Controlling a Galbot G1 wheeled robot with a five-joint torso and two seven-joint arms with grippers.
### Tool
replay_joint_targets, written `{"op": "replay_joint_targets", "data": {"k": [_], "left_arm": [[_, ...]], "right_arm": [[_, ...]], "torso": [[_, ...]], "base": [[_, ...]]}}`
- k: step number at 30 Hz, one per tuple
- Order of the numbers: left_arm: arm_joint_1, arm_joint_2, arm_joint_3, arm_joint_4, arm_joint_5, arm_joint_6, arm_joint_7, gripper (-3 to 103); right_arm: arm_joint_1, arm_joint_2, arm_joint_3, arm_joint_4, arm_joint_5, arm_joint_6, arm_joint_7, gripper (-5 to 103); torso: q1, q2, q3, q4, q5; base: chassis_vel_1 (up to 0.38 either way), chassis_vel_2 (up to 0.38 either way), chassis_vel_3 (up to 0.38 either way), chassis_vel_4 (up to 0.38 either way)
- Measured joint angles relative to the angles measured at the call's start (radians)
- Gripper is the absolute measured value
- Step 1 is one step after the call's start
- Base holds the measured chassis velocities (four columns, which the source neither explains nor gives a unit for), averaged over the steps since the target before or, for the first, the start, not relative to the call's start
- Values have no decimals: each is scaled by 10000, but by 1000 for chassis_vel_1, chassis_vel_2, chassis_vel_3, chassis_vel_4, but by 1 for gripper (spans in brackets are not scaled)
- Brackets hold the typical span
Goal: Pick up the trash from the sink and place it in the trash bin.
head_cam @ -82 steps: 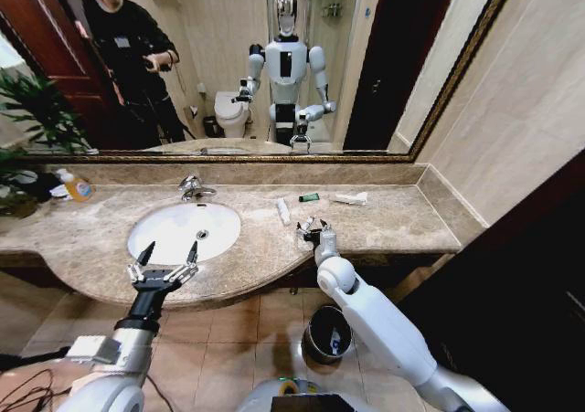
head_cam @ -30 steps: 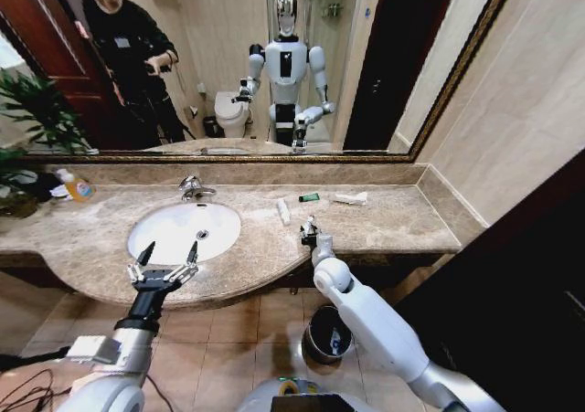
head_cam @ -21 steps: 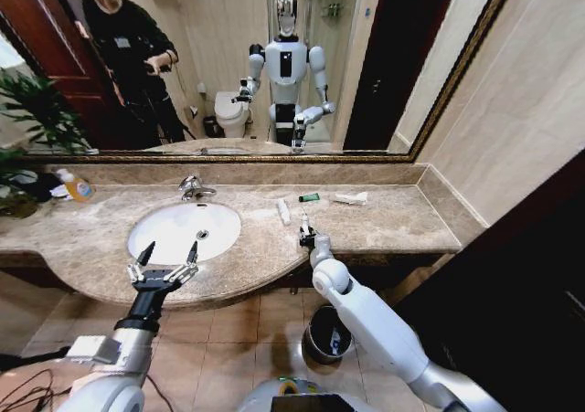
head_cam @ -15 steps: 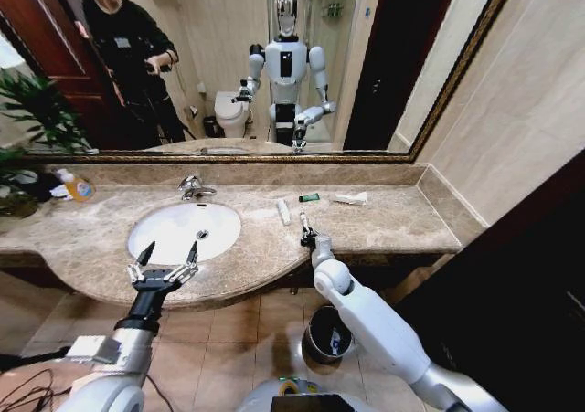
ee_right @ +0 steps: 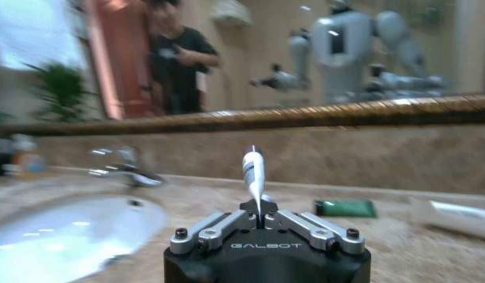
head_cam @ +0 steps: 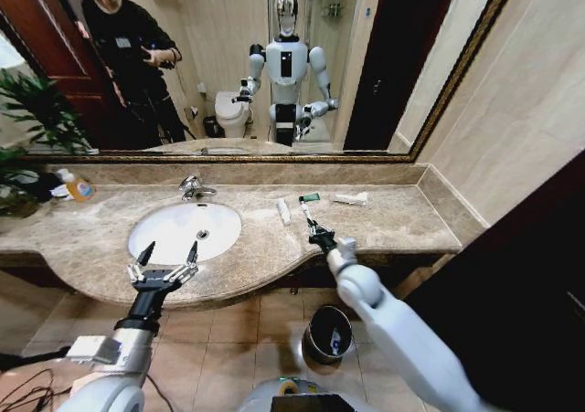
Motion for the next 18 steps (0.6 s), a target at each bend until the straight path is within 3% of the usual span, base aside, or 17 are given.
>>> {"op": "replay_joint_targets", "data": {"k": [5,11,18], "left_arm": [[0,0,0,0,0,0,0,100],[0,0,0,0,0,0,-1,100],[1,0,0,0,0,0,0,100]], "right_arm": [[-1384,-481,935,1038,253,449,-879,1],[-2606,-600,1949,1586,363,456,-1605,1],[-3771,-298,2949,1590,21,1005,-2142,1]], "torso": [[0,0,0,1,0],[0,0,0,1,0],[0,0,0,2,1]], "base": [[0,0,0,0],[0,0,0,0],[0,0,0,0]]}}
